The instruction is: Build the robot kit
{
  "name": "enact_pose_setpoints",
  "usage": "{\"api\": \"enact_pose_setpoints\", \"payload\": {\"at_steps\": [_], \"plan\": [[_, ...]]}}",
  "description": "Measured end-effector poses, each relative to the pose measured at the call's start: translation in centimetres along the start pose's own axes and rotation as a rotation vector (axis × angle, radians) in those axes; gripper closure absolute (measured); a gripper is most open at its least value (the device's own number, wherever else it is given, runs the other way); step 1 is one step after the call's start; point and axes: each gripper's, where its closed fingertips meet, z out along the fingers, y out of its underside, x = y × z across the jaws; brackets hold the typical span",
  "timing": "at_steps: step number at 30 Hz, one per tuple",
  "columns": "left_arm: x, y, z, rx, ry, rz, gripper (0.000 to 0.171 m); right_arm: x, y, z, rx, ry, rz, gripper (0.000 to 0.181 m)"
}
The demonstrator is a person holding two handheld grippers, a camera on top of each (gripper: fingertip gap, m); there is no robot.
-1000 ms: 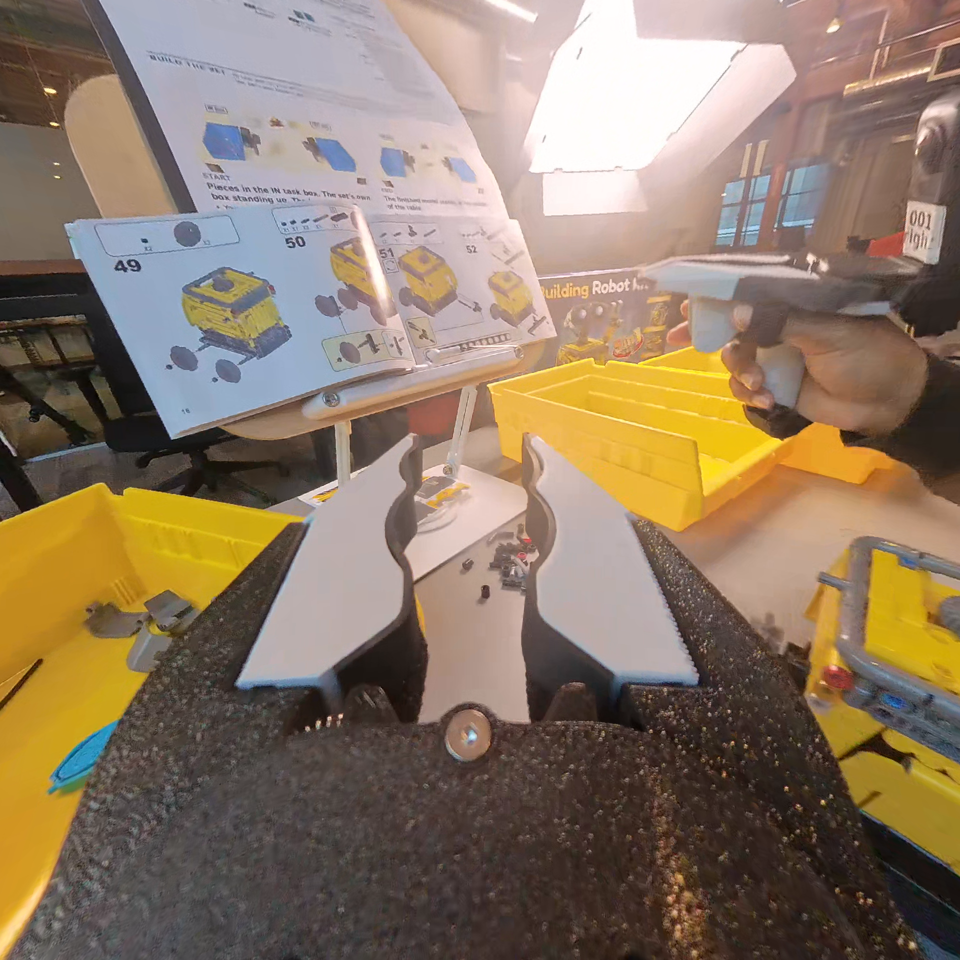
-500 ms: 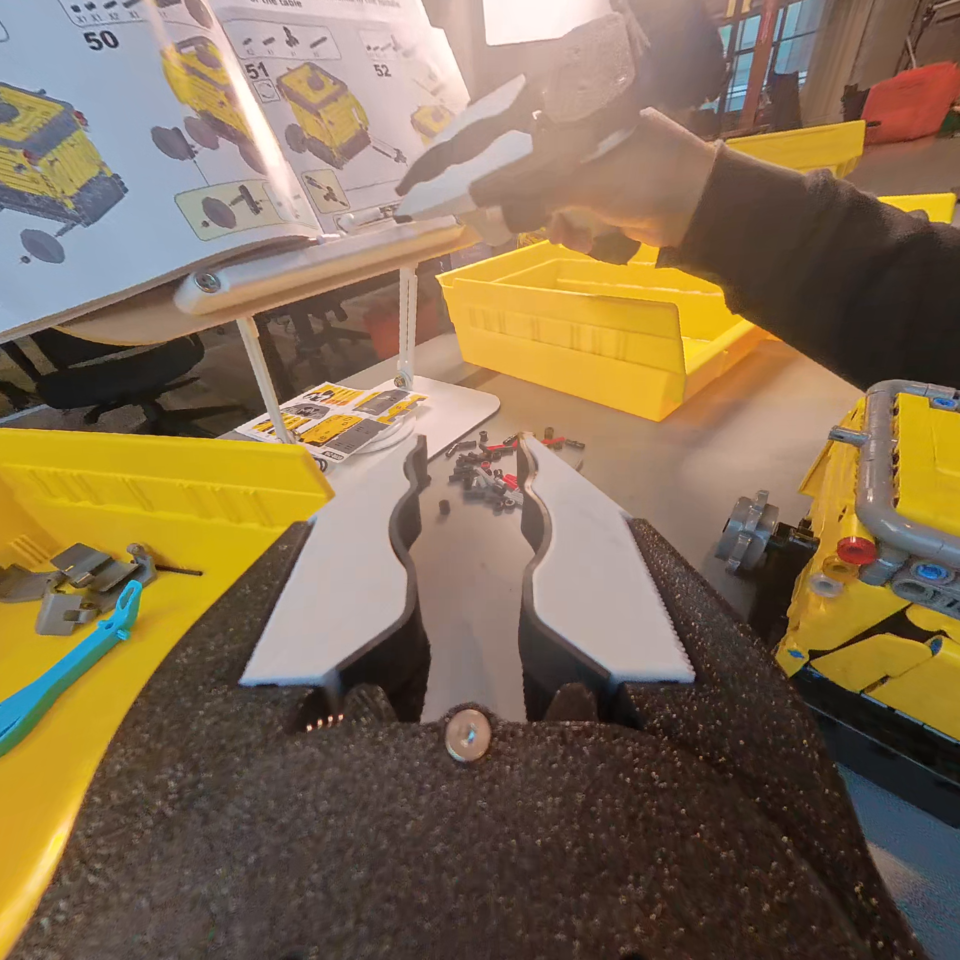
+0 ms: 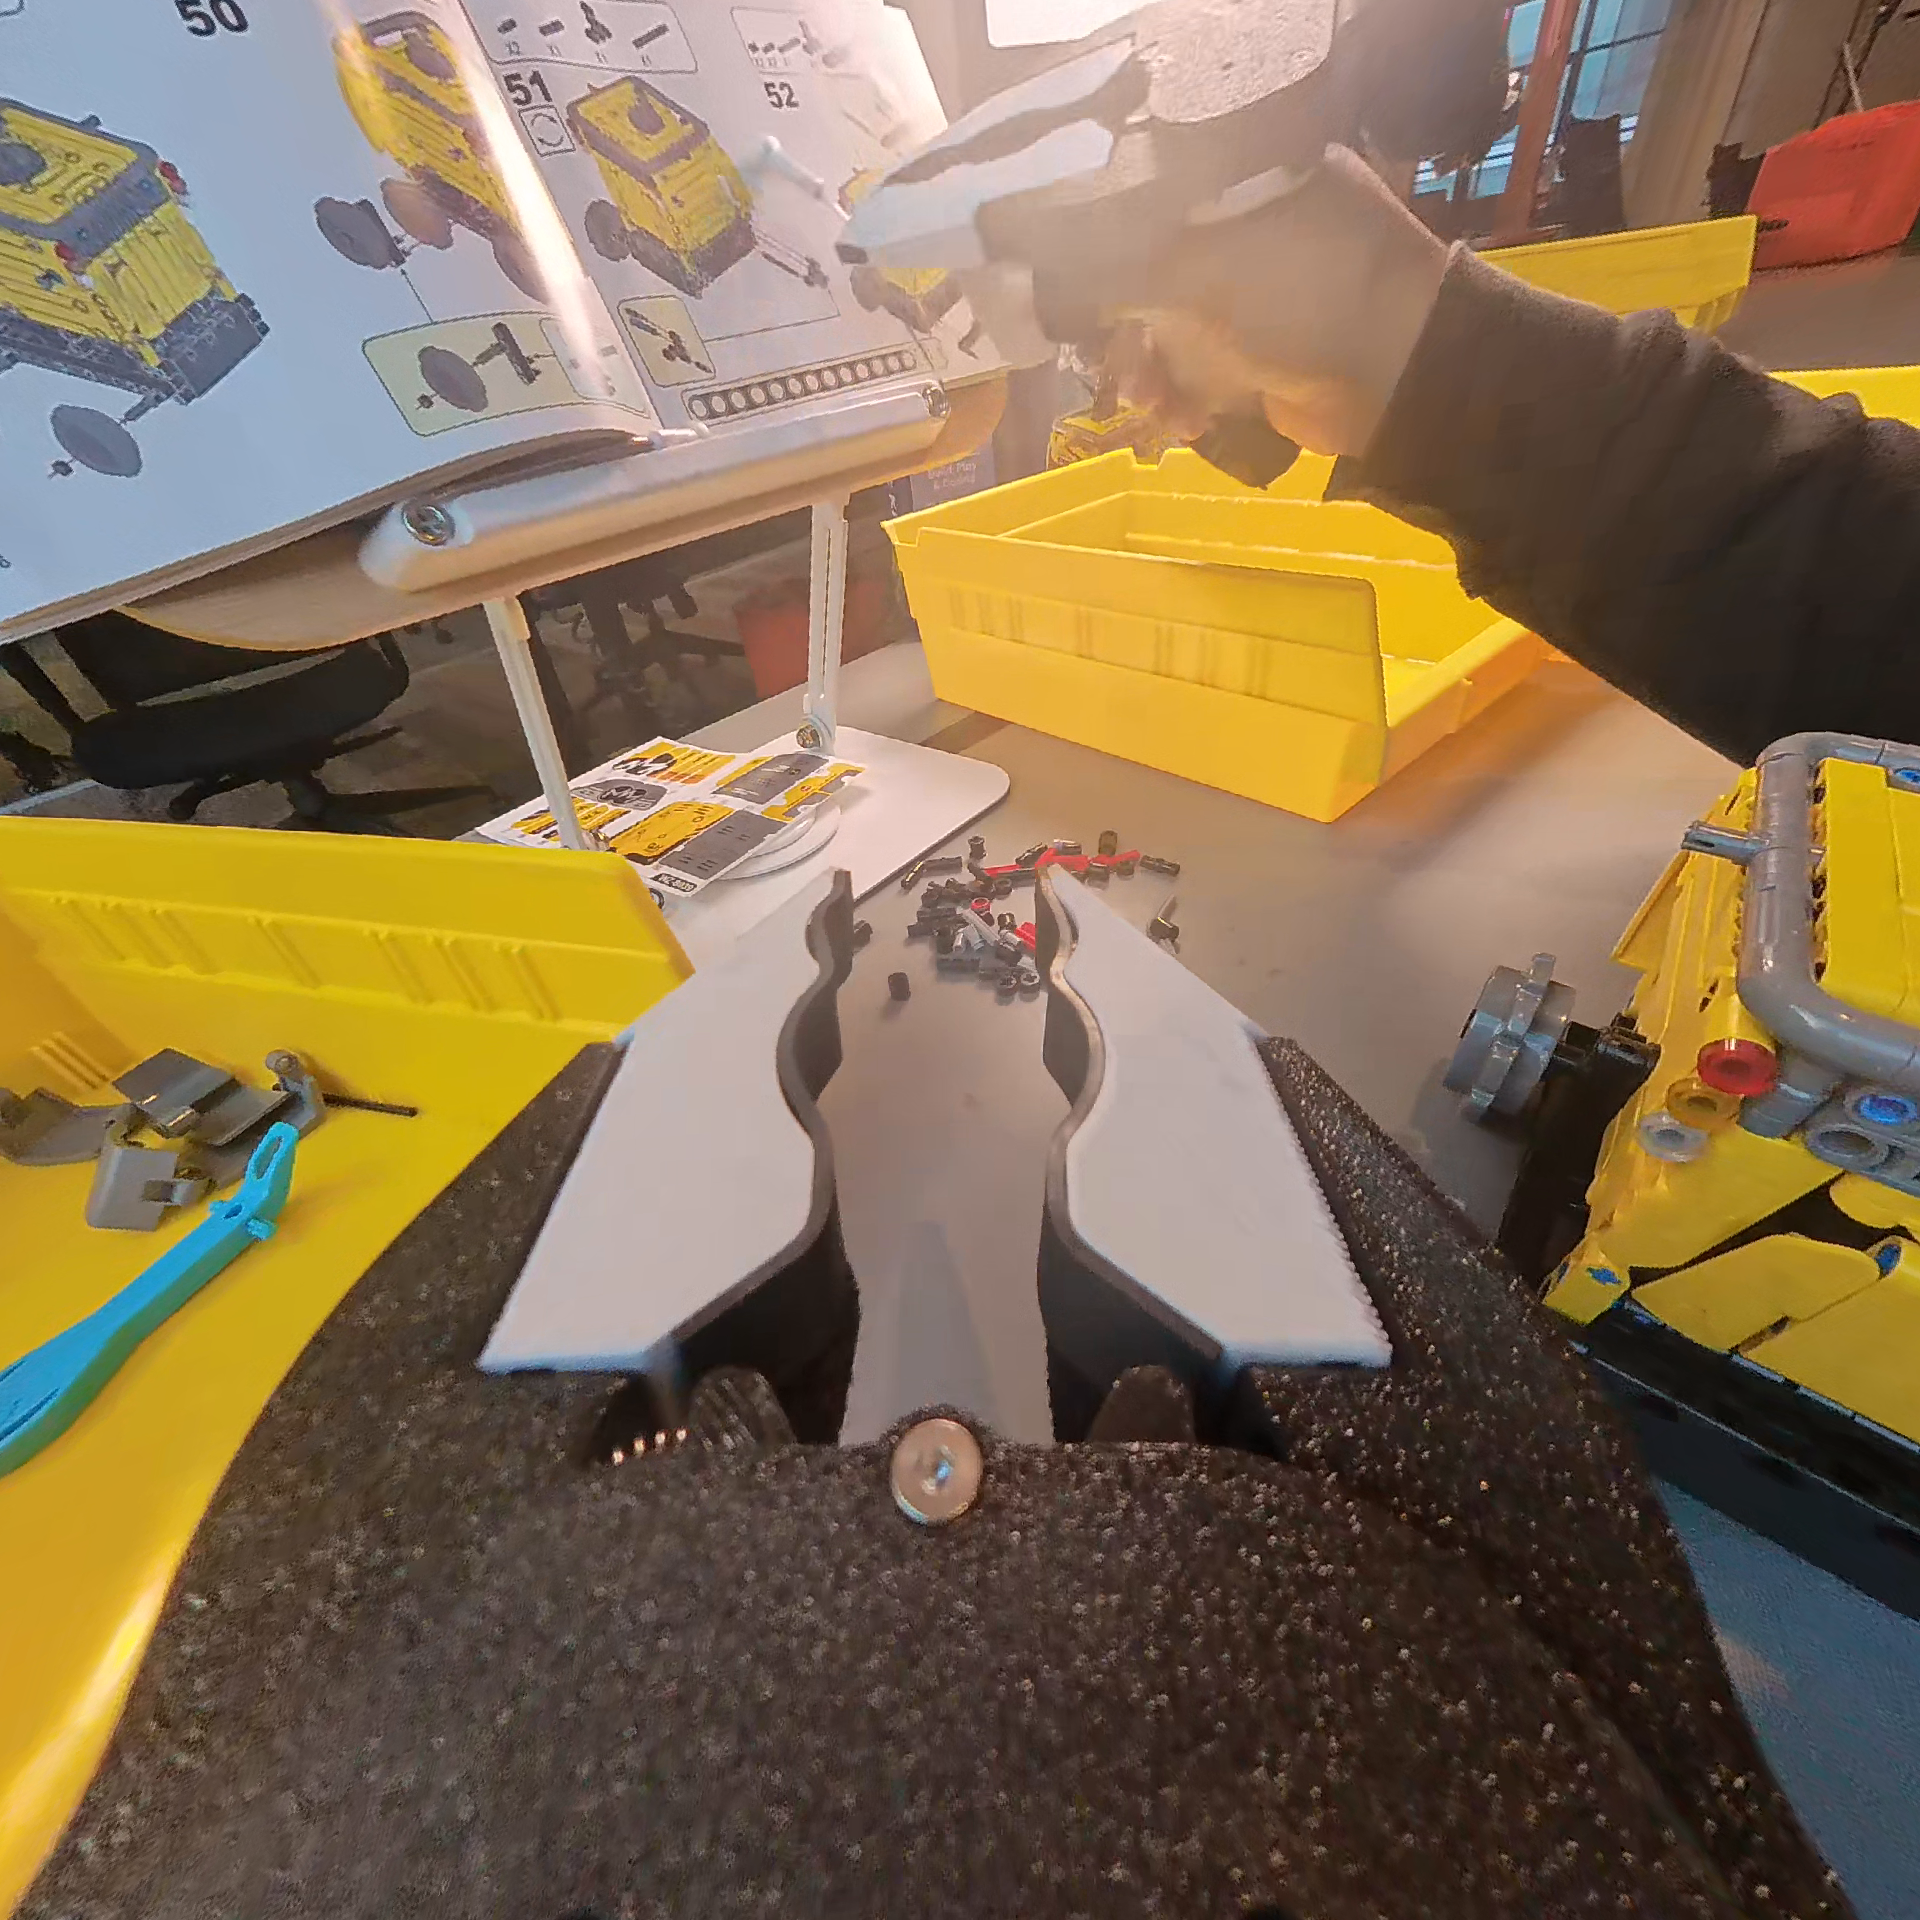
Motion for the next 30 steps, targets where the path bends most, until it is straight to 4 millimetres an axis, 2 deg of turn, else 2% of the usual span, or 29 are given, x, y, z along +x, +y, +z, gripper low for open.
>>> {"api": "enact_pose_setpoints", "payload": {"at_steps": [4,8,22,26,29,30], "plan": [[-0.4,-0.1,-0.1,0.005,-0.017,-0.016,0.139,2.3,2.1,-1.4,-0.047,0.047,0.081,0.175],[-0.4,0.1,-0.1,-0.003,-0.015,-0.033,0.139,2.9,3.6,-2.3,-0.072,0.054,0.159,0.171],[-0.7,1.0,-0.1,-0.043,-0.037,-0.012,0.139,2.6,6.0,-3.9,-0.112,0.01,0.318,0.163],[-0.6,1.1,-0.1,-0.049,-0.034,-0.013,0.139,1.7,8.4,-4.5,-0.217,-0.053,0.304,0.146],[-0.5,1.0,0.0,-0.048,-0.031,-0.01,0.139,2.5,8.3,-5.6,-0.183,-0.039,0.335,0.135],[-0.4,1.0,0.0,-0.047,-0.029,-0.009,0.139,3.4,7.2,-6.1,-0.121,-0.005,0.33,0.135]]}}
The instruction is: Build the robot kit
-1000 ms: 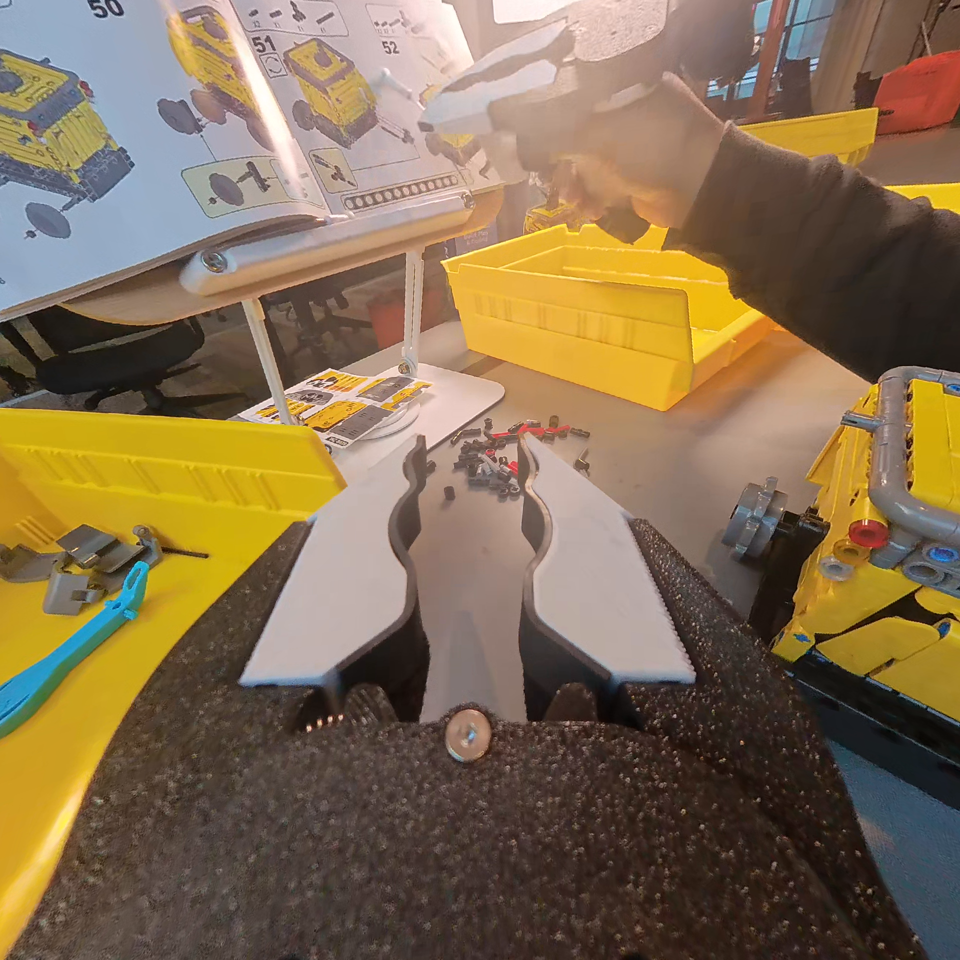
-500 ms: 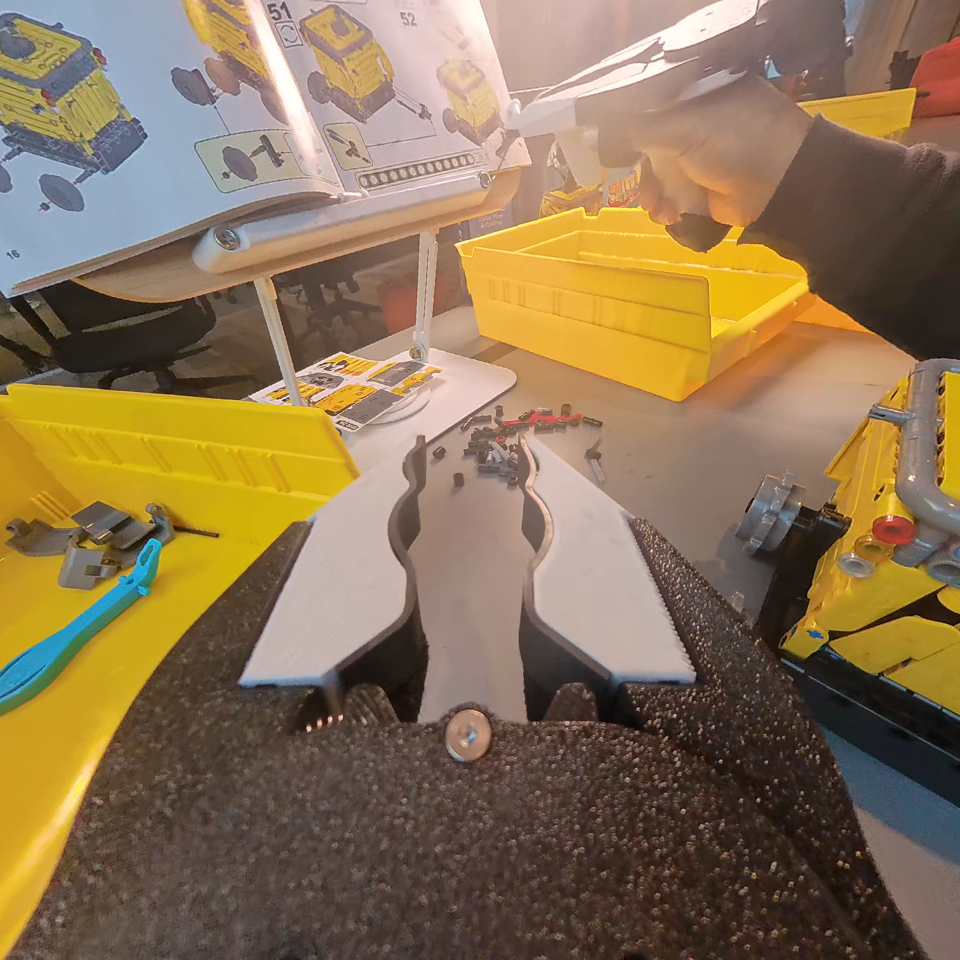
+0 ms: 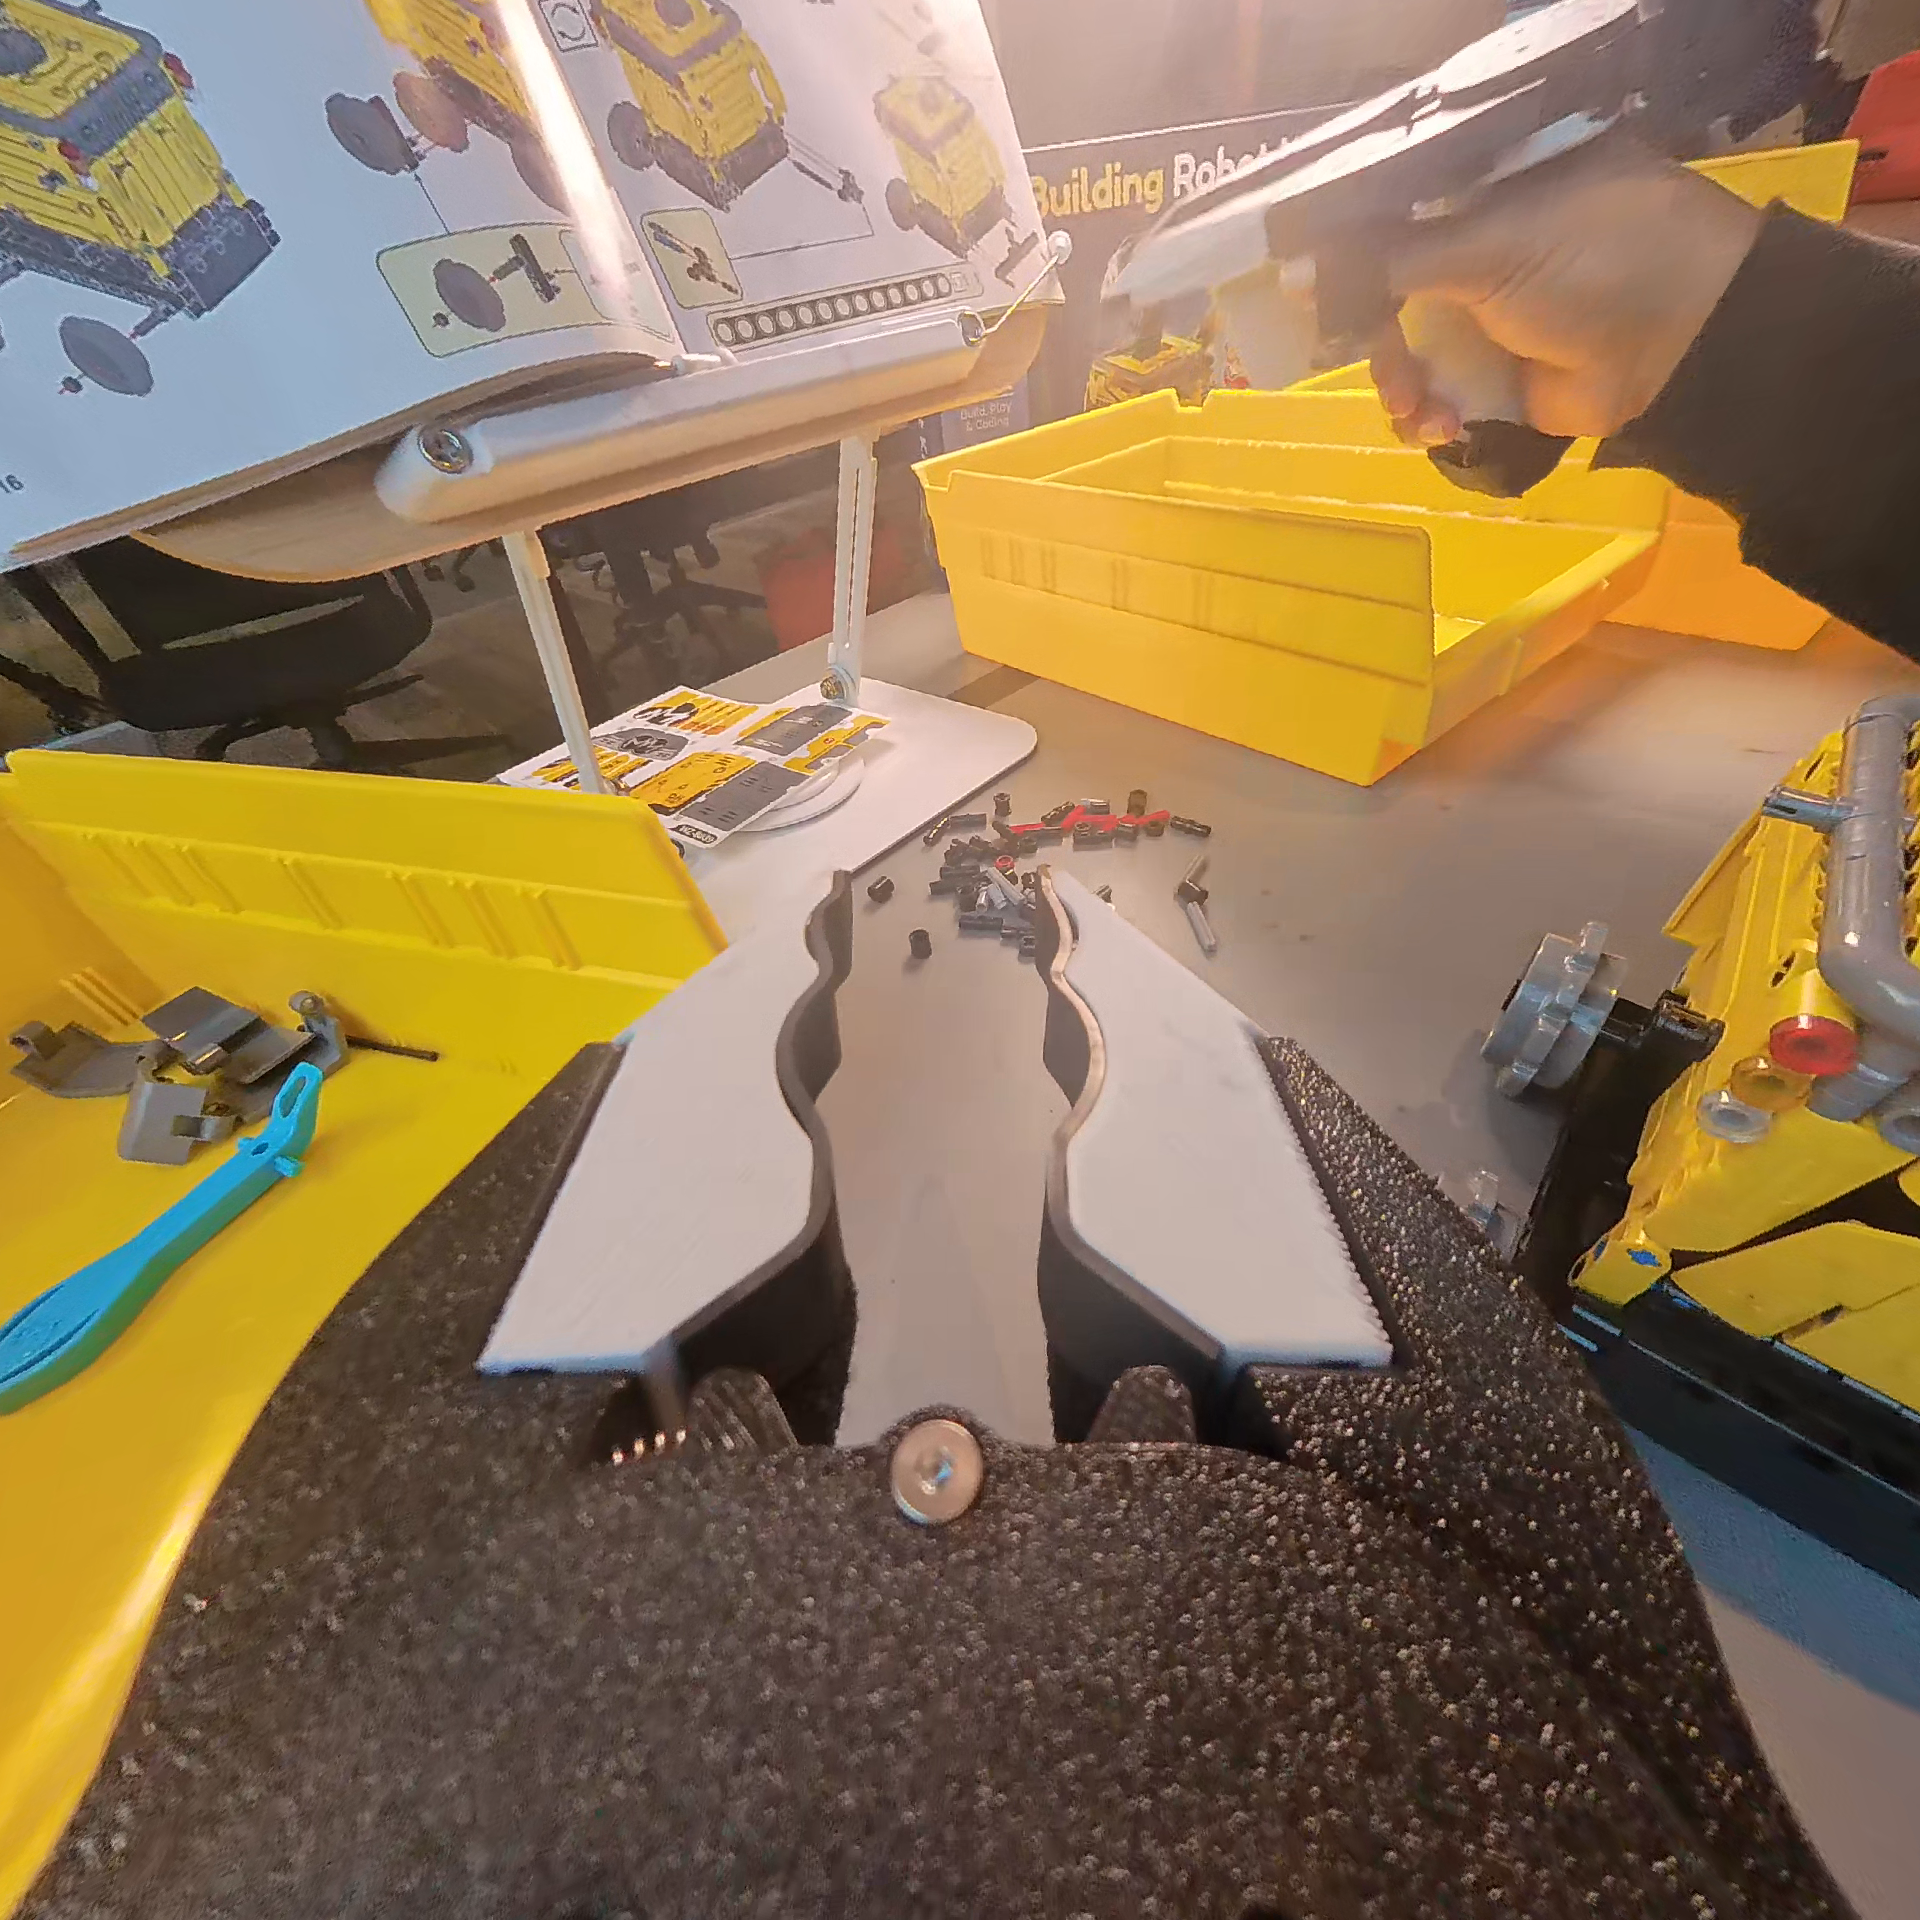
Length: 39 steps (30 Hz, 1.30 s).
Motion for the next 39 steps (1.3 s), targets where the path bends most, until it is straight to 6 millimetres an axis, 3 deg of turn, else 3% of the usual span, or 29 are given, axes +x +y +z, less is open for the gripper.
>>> {"api": "enact_pose_setpoints", "payload": {"at_steps": [3,6,9,12,14,17,19,22,25,27,33,39], "plan": [[0.2,0.1,0.2,-0.007,0.009,0.002,0.139,0.1,-4.4,-1.5,0.194,0.032,-0.058,0.148],[0.5,0.3,0.4,-0.016,0.019,0.006,0.139,-0.7,-5.4,0.1,0.185,0.025,-0.127,0.162],[0.6,0.2,0.2,-0.015,0.018,0.018,0.139,-0.6,-2.3,2.6,0.018,0.035,-0.162,0.173],[0.5,0.0,-0.1,-0.011,0.012,0.022,0.139,-1.5,0.7,2.8,-0.084,-0.004,-0.111,0.176],[0.5,-0.1,-0.1,-0.006,0.012,0.017,0.139,-1.7,1.2,2.5,-0.084,-0.006,-0.087,0.166],[0.7,0.0,0.2,-0.011,0.027,0.014,0.139,-1.3,-1.3,1.6,0.031,0.039,-0.089,0.155],[1.1,0.1,0.4,-0.018,0.04,0.02,0.139,-0.9,-3.4,1.5,0.088,0.063,-0.078,0.133],[1.6,0.3,0.6,-0.03,0.053,0.04,0.139,-1.0,-5.4,3.0,0.086,0.062,-0.061,0.095],[1.7,0.5,0.5,-0.047,0.054,0.059,0.138,-1.4,-6.4,5.2,0.063,0.088,-0.091,0.077],[1.7,0.6,0.4,-0.051,0.048,0.075,0.138,-1.2,-6.4,6.2,0.051,0.15,-0.116,0.075],[1.9,0.5,0.4,-0.05,0.052,0.076,0.138,-1.9,-6.2,6.2,0.098,0.194,-0.121,0.094],[2.6,0.9,0.7,-0.069,0.072,0.097,0.138,-1.4,-6.3,5.7,0.107,0.138,-0.113,0.142]]}}
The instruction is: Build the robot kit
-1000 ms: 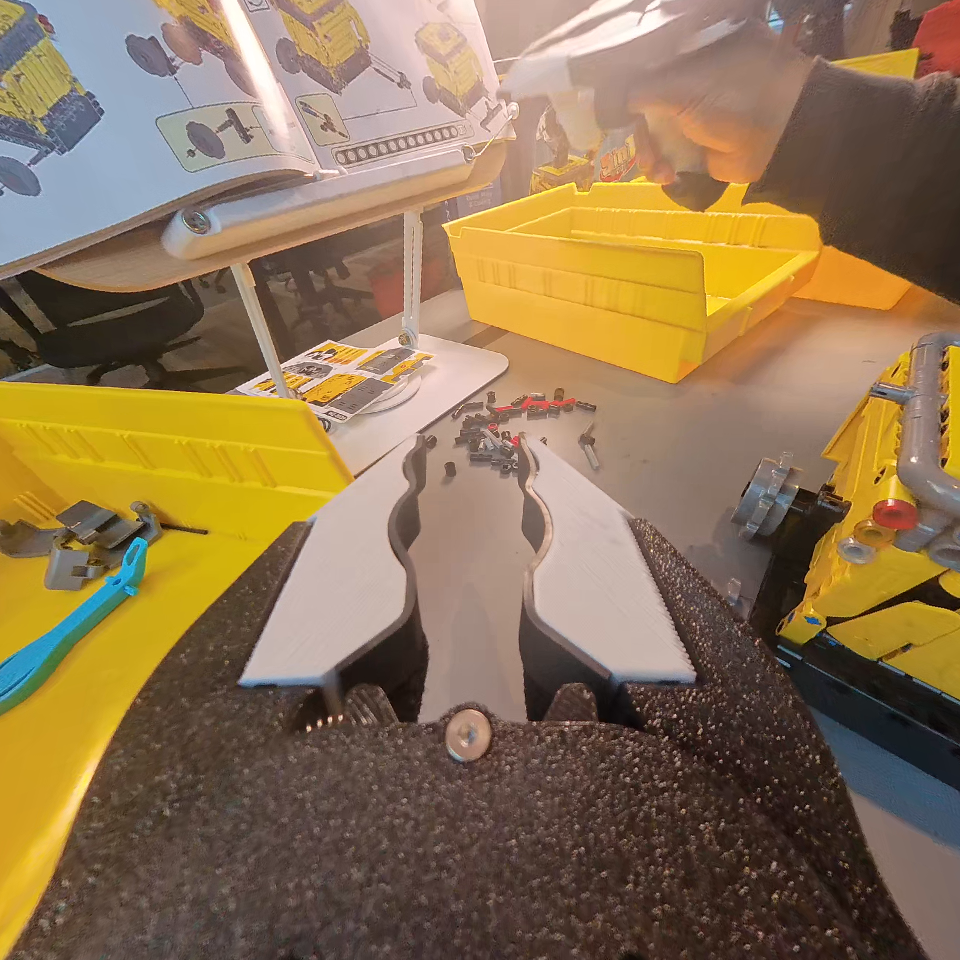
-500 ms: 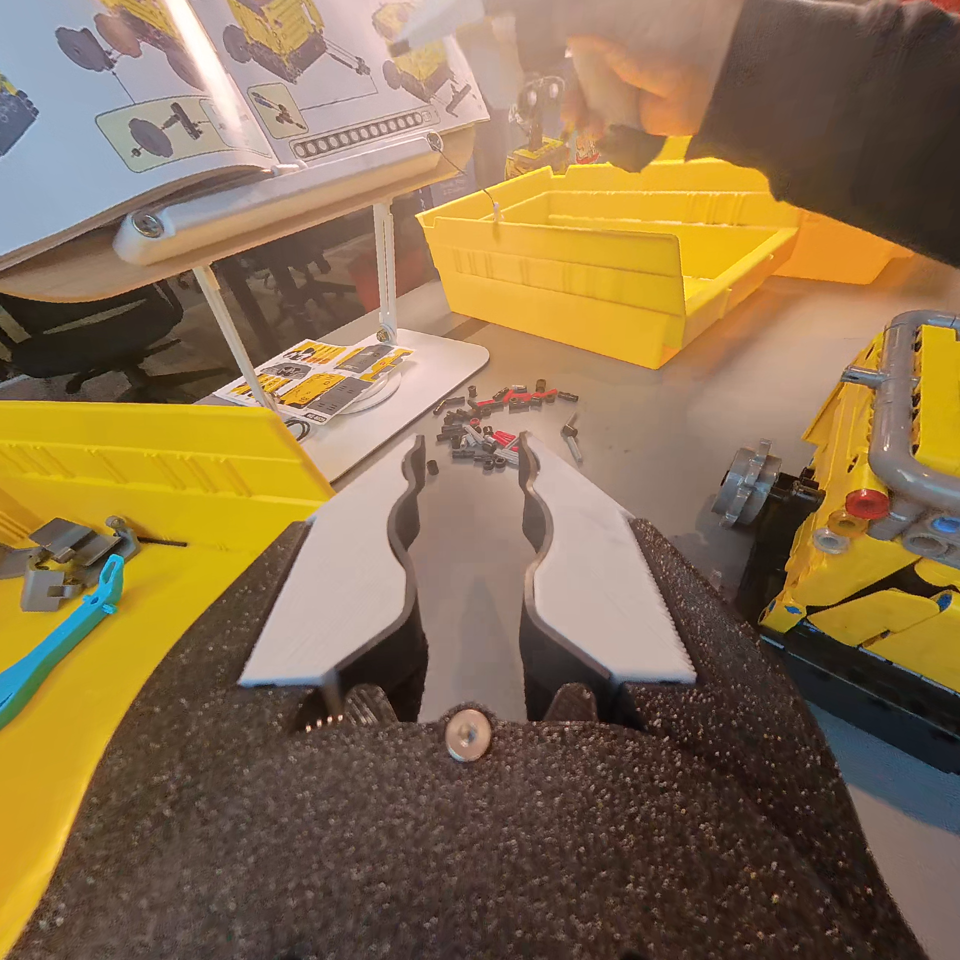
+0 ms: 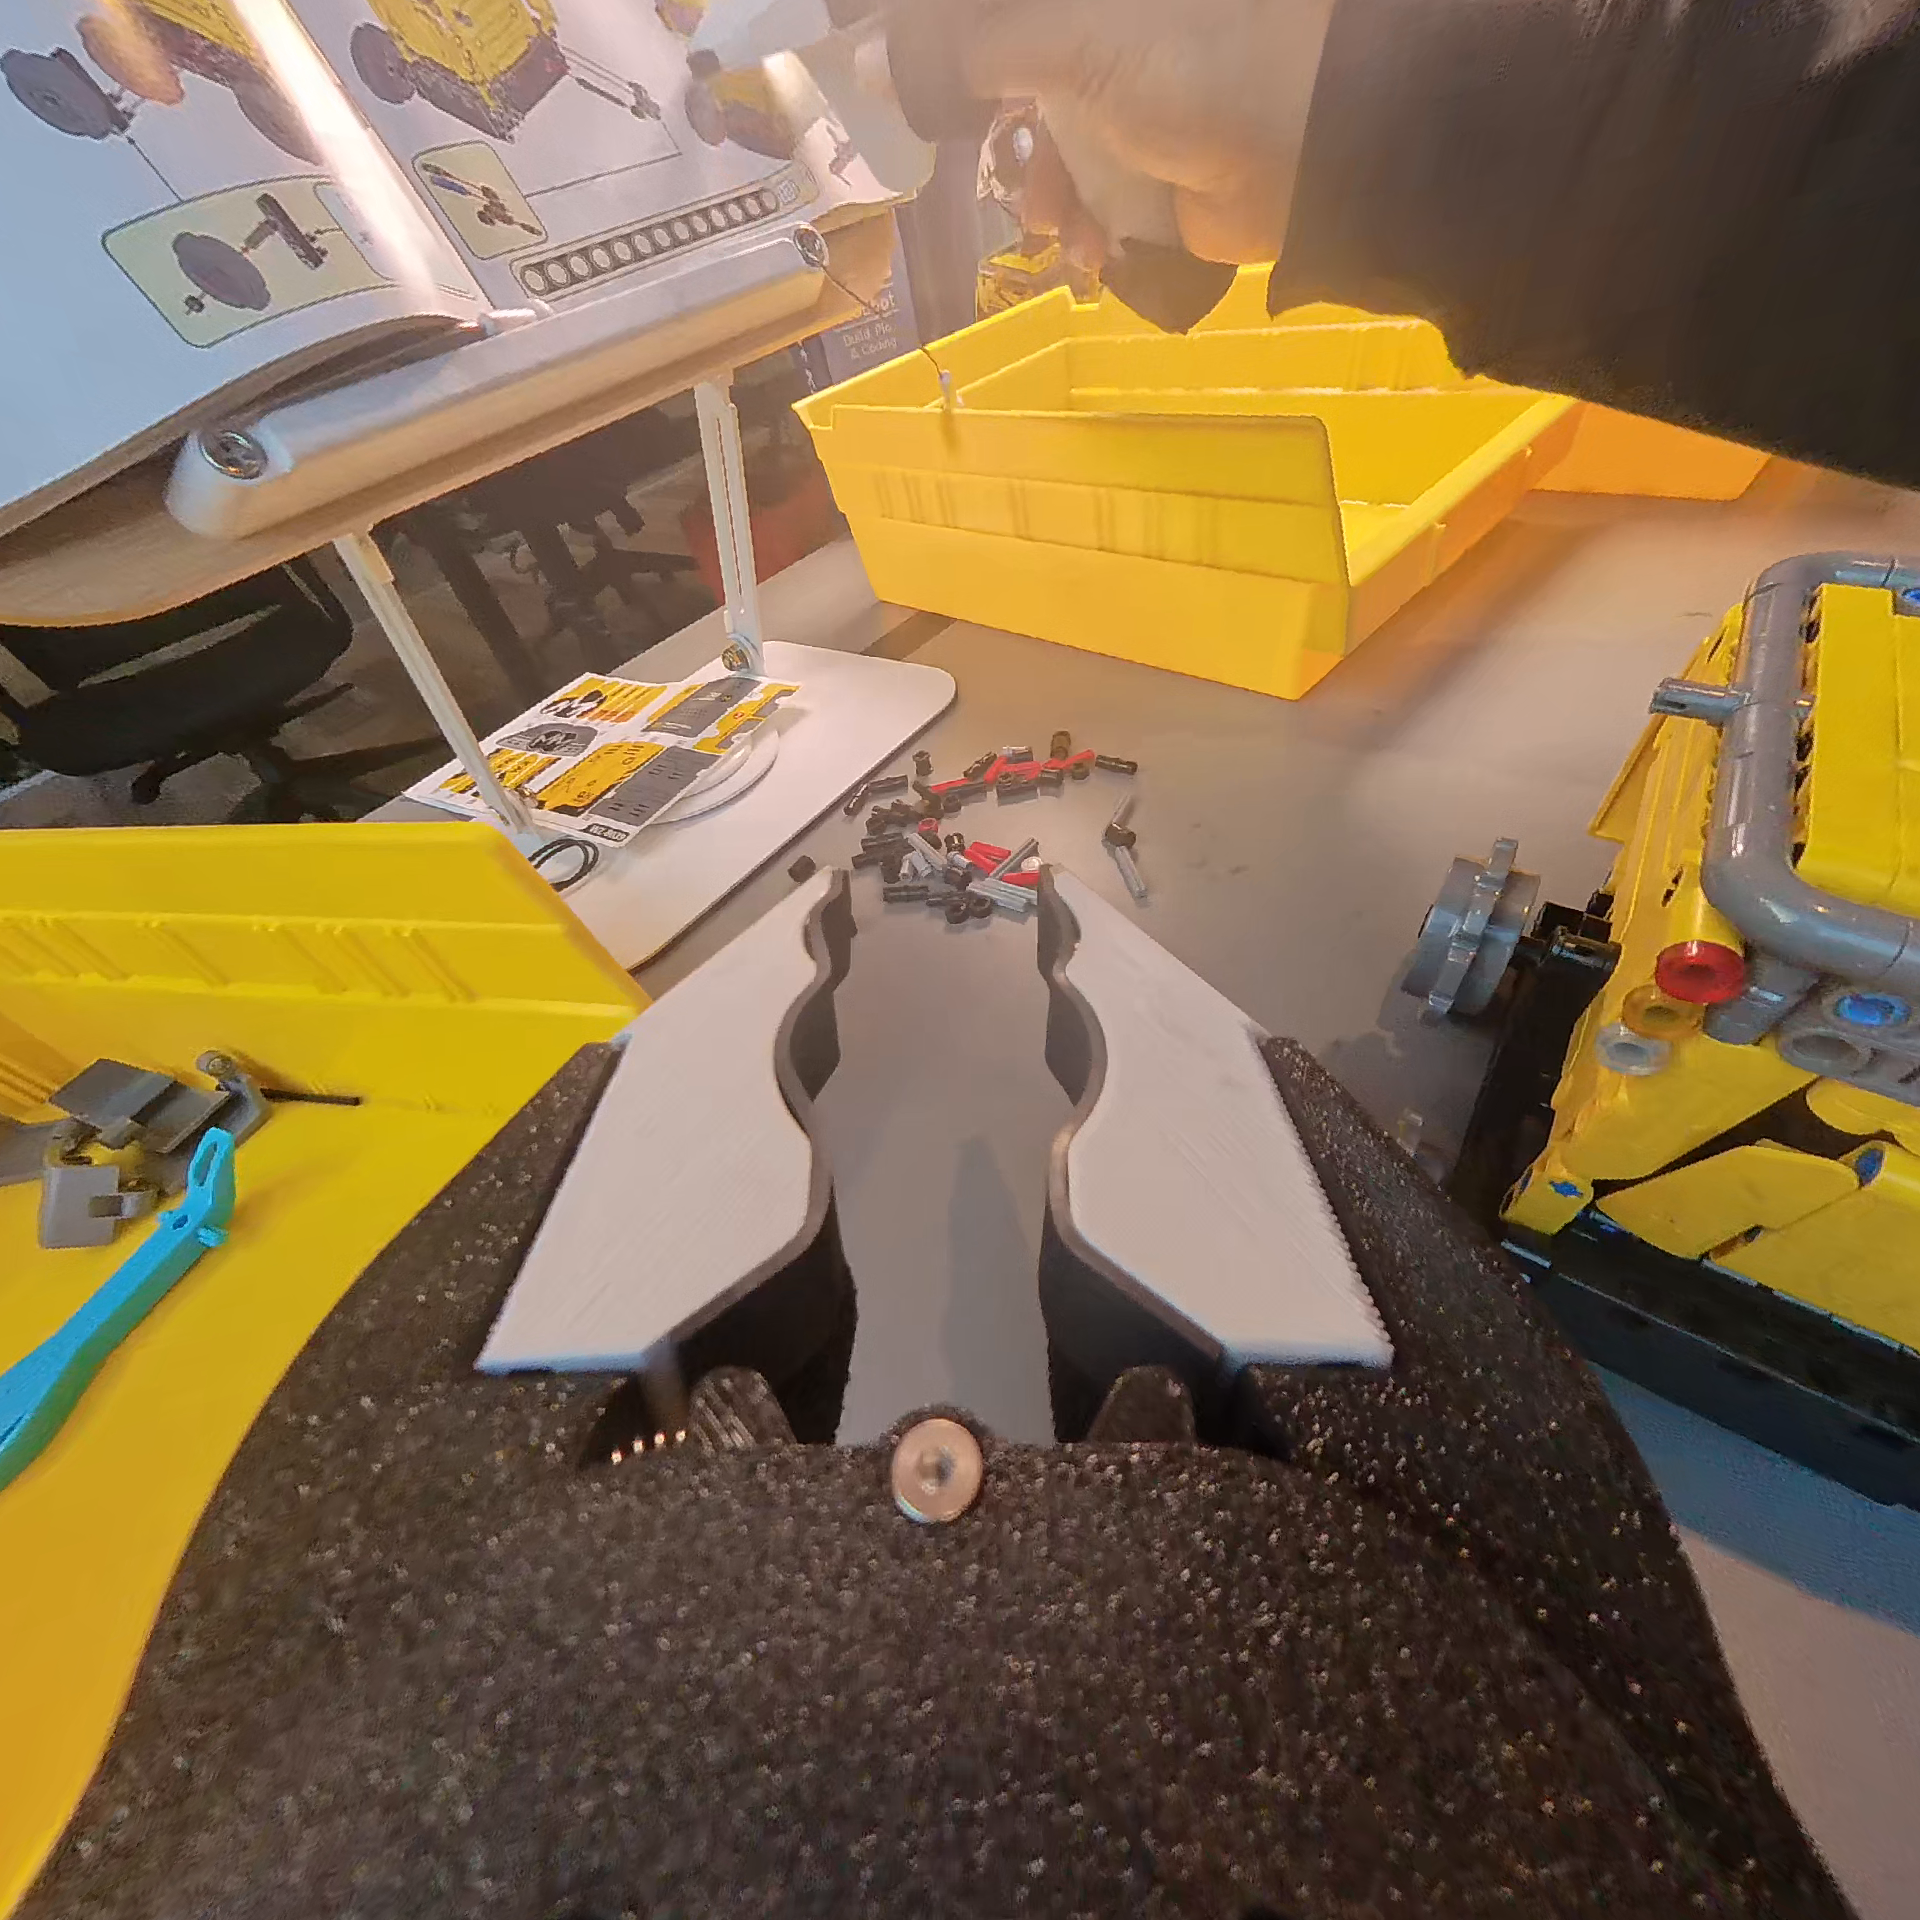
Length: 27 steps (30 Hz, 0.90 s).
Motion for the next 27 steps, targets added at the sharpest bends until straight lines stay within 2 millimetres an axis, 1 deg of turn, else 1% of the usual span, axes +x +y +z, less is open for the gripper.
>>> {"api": "enact_pose_setpoints", "payload": {"at_steps": [1,2,3,5,6,7,8,9,10,12,13,14,16,18,21,24,27], "plan": [[0.0,0.0,0.0,-0.002,0.0,0.004,0.138,0.1,-0.2,-0.1,0.003,-0.019,0.005,0.146],[0.1,0.1,0.0,-0.004,0.0,0.005,0.138,0.4,-0.6,-0.1,0.016,-0.03,0.004,0.146],[0.1,0.1,0.0,-0.006,0.0,0.005,0.138,1.0,-1.4,-0.2,0.045,-0.021,-0.002,0.135],[0.0,0.2,0.0,-0.008,-0.001,0.001,0.138,2.4,-3.0,-0.1,0.082,0.008,-0.017,0.104],[0.0,0.2,0.1,-0.01,0.0,-0.001,0.138,2.6,-3.6,0.2,0.081,-0.007,-0.012,0.09],[0.0,0.3,0.1,-0.011,0.0,-0.002,0.138,2.3,-3.7,0.6,0.056,-0.042,-0.003,0.084],[0.0,0.3,0.1,-0.013,0.001,-0.003,0.138,1.7,-3.3,1.2,0.022,-0.077,-0.005,0.082],[0.0,0.4,0.1,-0.015,0.002,-0.003,0.138,1.6,-3.0,1.6,0.005,-0.069,-0.032,0.079],[0.0,0.4,0.1,-0.017,0.002,-0.003,0.138,1.7,-2.7,1.9,-0.005,-0.041,-0.075,0.08],[0.0,0.4,0.1,-0.016,0.002,0.0,0.138,1.6,-2.7,1.9,-0.002,-0.021,-0.068,0.083],[0.0,0.4,0.0,-0.015,0.002,0.001,0.138,1.7,-2.8,1.7,0.005,-0.017,-0.055,0.095],[0.0,0.3,0.0,-0.013,0.002,0.001,0.138,1.6,-2.8,1.5,0.016,-0.018,-0.05,0.113],[0.0,0.3,0.0,-0.013,0.005,-0.002,0.138,1.1,-2.7,1.3,0.03,-0.015,-0.073,0.123],[0.1,0.4,0.1,-0.017,0.009,-0.001,0.138,1.0,-2.7,1.0,0.042,-0.007,-0.09,0.125],[0.1,0.4,0.1,-0.017,0.014,-0.002,0.138,1.2,-2.9,0.4,0.07,-0.007,-0.058,0.119],[0.1,0.4,0.1,-0.016,0.017,-0.005,0.138,1.4,-2.4,-0.3,0.083,-0.007,-0.048,0.122],[0.2,0.5,0.2,-0.02,0.022,-0.007,0.138,1.6,-2.0,-1.1,0.111,0.016,-0.088,0.126]]}}
